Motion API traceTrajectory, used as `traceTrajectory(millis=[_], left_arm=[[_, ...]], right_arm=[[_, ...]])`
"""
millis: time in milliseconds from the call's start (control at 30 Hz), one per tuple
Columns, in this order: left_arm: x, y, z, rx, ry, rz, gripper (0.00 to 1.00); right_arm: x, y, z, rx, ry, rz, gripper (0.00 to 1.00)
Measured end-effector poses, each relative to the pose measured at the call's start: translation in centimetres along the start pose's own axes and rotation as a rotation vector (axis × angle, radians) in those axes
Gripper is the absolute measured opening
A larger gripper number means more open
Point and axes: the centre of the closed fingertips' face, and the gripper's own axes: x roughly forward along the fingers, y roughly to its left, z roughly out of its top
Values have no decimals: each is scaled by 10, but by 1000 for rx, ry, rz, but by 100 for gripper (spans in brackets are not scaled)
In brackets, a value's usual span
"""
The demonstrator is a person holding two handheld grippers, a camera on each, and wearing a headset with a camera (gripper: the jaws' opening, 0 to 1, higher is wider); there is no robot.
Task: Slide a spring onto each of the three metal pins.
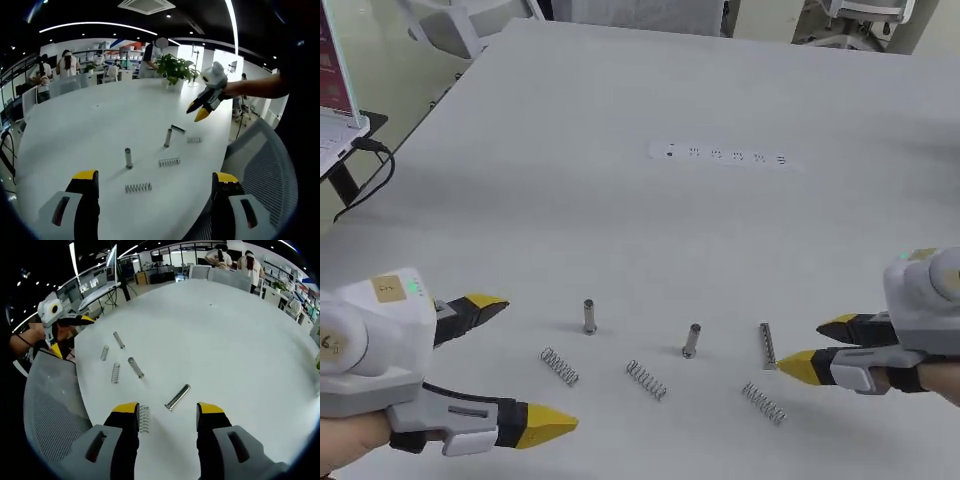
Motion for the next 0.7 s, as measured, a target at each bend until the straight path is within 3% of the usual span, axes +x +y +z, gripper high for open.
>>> traceTrajectory(millis=[300,533,700], left_arm=[[-1,1,-2,-2,4,3,90],[-1,4,-5,-10,5,6,90],[0,4,-7,-8,9,4,90]], right_arm=[[22,-12,8,98,40,-8,34],[34,-15,10,236,56,-4,25],[43,-18,5,256,98,-16,21]])
